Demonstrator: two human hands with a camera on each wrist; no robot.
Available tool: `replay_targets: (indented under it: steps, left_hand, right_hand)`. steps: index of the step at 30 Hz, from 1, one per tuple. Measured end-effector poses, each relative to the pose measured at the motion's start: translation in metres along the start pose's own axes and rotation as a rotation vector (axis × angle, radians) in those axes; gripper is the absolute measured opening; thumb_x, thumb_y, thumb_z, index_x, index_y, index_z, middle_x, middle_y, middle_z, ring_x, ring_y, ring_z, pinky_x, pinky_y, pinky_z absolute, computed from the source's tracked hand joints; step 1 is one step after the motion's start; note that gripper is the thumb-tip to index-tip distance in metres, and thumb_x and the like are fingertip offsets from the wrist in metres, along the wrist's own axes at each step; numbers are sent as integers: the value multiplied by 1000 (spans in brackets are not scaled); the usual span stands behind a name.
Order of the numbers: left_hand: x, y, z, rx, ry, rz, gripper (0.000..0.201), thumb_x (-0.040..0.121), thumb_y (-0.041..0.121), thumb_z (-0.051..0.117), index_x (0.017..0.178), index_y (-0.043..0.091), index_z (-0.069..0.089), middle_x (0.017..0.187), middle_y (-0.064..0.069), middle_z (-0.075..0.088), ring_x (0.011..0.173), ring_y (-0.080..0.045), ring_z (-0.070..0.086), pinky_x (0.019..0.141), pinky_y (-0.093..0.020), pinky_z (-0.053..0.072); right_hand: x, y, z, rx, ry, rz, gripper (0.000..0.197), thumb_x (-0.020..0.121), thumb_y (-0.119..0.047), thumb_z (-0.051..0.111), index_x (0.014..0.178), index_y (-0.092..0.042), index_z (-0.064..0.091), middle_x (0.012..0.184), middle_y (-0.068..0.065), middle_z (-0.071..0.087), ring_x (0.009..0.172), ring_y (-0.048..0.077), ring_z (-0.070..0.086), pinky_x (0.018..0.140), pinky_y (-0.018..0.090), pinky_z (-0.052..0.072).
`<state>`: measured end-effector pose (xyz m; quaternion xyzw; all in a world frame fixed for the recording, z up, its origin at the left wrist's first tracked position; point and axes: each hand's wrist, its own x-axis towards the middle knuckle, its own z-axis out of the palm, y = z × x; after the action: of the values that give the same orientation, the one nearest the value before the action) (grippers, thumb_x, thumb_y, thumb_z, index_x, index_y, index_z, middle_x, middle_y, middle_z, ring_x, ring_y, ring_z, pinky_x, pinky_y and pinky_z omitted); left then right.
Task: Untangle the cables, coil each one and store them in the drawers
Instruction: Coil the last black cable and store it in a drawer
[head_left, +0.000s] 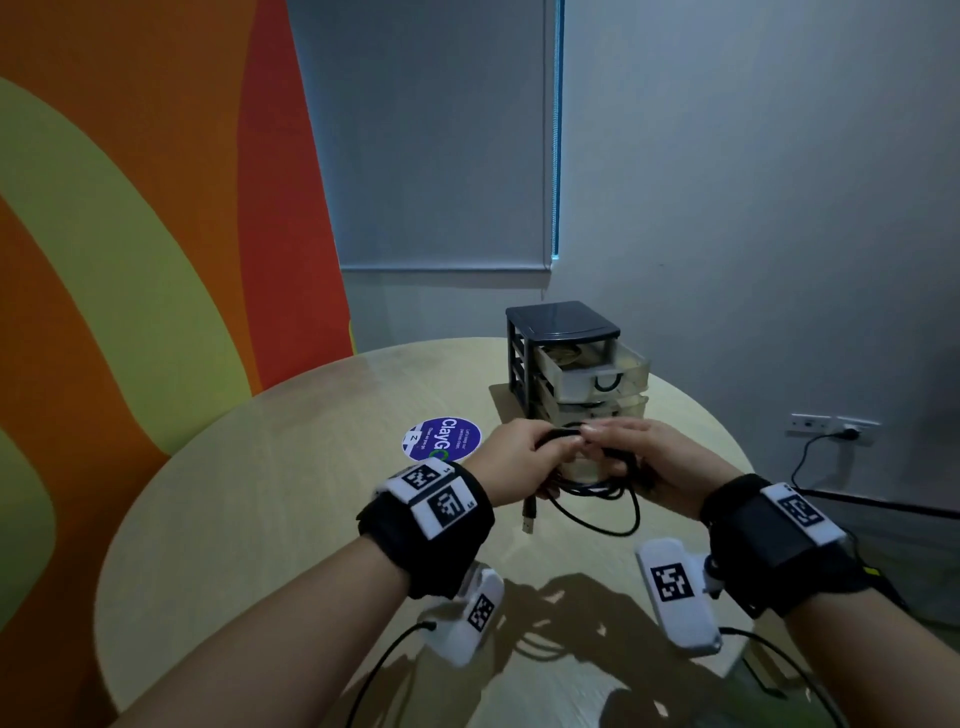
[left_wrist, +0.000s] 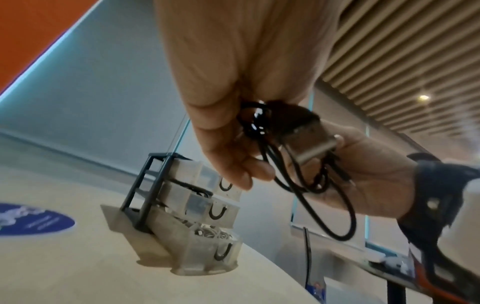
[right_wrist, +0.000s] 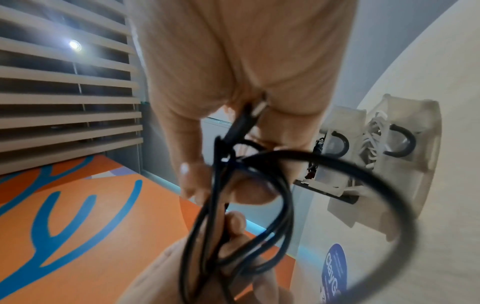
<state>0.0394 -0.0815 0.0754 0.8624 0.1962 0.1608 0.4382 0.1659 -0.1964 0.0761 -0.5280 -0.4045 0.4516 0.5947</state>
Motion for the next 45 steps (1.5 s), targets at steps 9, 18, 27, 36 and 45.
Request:
replay_targets:
  steps: [9,18,27,36,45]
  left_hand:
    - [43,-9,0,-446,120,-165,28,97,28,49,75,12,58,72,-4,64,71,-21,61,77,-37,52]
    - [113,18,-23,-633,105,-198,31,95,33,51,83,8,64,54,7,52,57,-10,51,64,-24,43]
    - [199,19,-26,-384,321,-168,11,95,13,53,84,12,56,67,-4,57,67,-22,56,72,-40,53]
    - [234,4,-9,62,443,-254,17,93,21,53,106,10,51,112,-11,62,105,-28,57,80,-28,40]
    - [226,6,5,478,326,-133,18,95,15,49,108,4,43,106,-20,60,95,-36,59,77,-40,45]
  right_hand:
    - [25,3,-14,-120,218,-13,20,93,-15,53,97,0,65,89,14,69,72,17,67,66,22,56]
    - [66,-43,-44,30,316,-67,13,93,-2,50,94,6,60,73,10,65,54,11,65,50,22,56]
    - [137,-66,-90,-25,505,-48,19,89,-1,59,101,-2,44,81,16,56,41,13,61,45,30,55]
    - [180,-45,-117,-632,643,22,21,83,-15,70,96,-9,54,92,13,61,76,27,62,72,38,56]
    - [175,-37,-118,-1009,578,20,28,89,-21,62,113,-8,67,112,12,67,107,25,59,85,25,42]
